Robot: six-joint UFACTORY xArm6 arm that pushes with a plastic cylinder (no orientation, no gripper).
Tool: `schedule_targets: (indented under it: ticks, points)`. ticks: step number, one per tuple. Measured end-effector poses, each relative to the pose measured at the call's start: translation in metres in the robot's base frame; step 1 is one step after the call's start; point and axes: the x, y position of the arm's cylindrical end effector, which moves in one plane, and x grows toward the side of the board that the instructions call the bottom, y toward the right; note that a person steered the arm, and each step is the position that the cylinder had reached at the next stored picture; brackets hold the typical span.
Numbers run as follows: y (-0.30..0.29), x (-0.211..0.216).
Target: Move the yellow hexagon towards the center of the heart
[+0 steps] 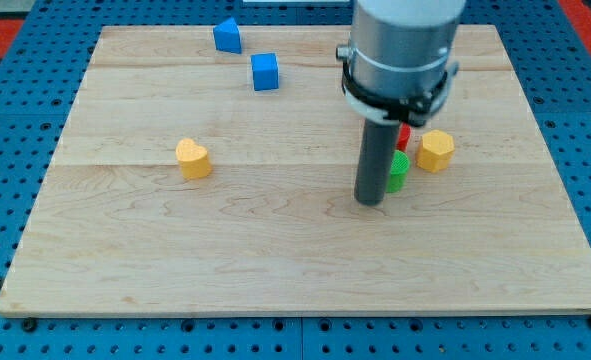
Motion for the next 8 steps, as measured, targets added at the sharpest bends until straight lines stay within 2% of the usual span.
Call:
schedule_targets:
  ticks: [1, 3, 4, 6, 7, 8]
  points:
    - [0.053, 0.004]
    - [0.176, -0.062]
    - [0.178, -0.109]
    - [0.096, -0.117]
    - [0.084, -0.11]
    - [0.095, -0.075]
